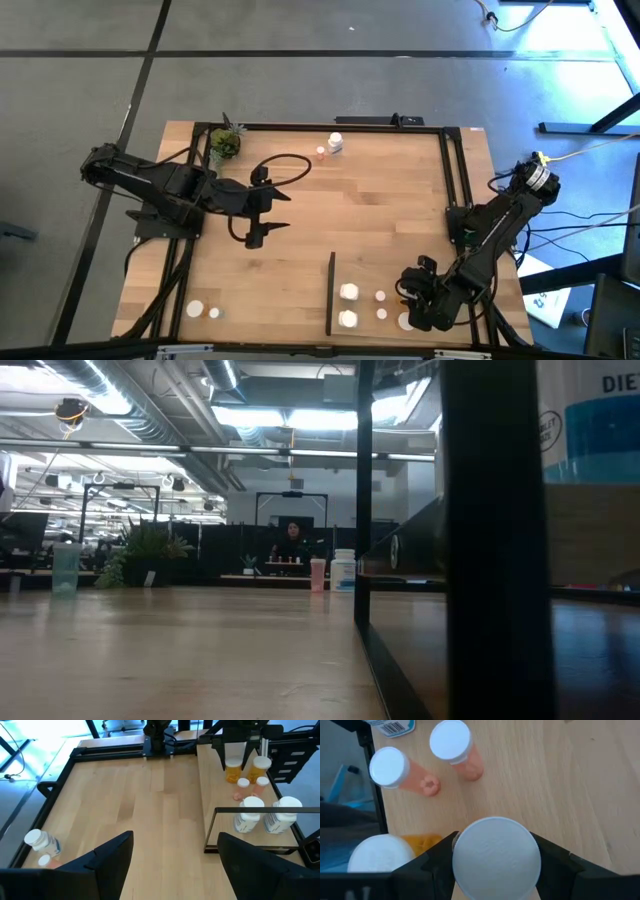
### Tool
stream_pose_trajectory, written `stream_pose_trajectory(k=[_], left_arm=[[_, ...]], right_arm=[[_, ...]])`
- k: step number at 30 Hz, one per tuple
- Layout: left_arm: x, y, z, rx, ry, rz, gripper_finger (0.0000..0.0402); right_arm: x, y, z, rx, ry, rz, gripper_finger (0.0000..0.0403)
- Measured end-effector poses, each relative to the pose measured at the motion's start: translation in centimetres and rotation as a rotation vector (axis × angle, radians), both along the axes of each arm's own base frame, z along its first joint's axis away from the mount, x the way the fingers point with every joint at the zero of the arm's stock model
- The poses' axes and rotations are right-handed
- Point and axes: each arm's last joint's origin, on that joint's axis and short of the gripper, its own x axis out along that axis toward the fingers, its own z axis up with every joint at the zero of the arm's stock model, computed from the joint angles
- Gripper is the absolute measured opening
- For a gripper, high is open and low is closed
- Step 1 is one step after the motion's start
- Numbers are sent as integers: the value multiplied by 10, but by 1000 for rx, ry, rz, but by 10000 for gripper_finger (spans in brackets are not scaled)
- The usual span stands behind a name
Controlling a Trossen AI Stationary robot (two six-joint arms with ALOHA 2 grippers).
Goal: Pick and place medicine bottles onto shelf by color
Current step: Put the bottom center orange pill bottle on the shelf
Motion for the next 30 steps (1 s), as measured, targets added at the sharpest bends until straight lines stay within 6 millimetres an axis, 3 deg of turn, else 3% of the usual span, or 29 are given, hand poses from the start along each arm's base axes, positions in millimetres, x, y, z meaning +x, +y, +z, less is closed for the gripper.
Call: stream_pose_trajectory(k=[17,30], left_arm=[[0,0,0,-1,0,0,283],[0,0,0,0,1,-1,283]], right_arm=[[6,-4,-1,19,17,-18,246],[7,-3,0,24,12,-18,248]])
